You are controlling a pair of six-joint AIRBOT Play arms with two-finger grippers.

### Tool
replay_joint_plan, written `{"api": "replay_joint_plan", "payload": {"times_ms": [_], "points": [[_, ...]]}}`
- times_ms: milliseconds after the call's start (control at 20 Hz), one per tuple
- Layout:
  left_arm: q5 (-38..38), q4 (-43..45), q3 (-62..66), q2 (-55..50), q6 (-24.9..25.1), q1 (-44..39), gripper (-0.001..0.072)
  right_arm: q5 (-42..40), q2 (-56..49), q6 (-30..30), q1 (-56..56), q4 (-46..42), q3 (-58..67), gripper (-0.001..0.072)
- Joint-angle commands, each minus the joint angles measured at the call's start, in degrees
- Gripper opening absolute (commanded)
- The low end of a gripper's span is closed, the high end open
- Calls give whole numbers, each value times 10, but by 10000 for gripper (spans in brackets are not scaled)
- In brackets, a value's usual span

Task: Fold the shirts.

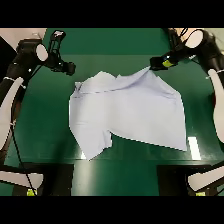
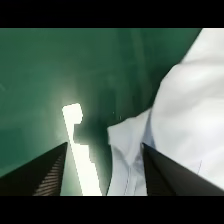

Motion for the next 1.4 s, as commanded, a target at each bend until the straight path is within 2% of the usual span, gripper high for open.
{"api": "replay_joint_plan", "payload": {"times_ms": [0,150,250,350,450,600,750,1000,1250,1300,1350], "points": [[-6,-3,17,-9,1,16,540,-21,-14,-1,-11,24,16,359],[-115,-39,27,25,3,74,539,42,26,-36,-37,87,8,358],[-175,-121,1,52,44,123,540,55,78,-52,-53,129,-45,358],[-188,-231,-90,96,83,167,540,49,139,-57,-57,155,-116,358],[-189,-274,-198,138,107,186,540,35,194,-61,-54,158,-181,358],[-161,-276,-363,200,107,186,540,9,261,-61,-46,157,-252,358],[-117,-282,-467,238,107,186,539,-16,307,-61,-47,157,-301,358],[-91,-330,-528,243,128,132,539,-36,349,-61,-48,156,-350,358],[-57,-336,-537,242,86,73,520,-16,352,-61,-48,151,-353,358],[-60,-339,-535,243,85,73,289,-2,351,-61,-54,147,-353,358],[-62,-338,-529,243,87,73,26,18,351,-61,-65,139,-353,358]]}}
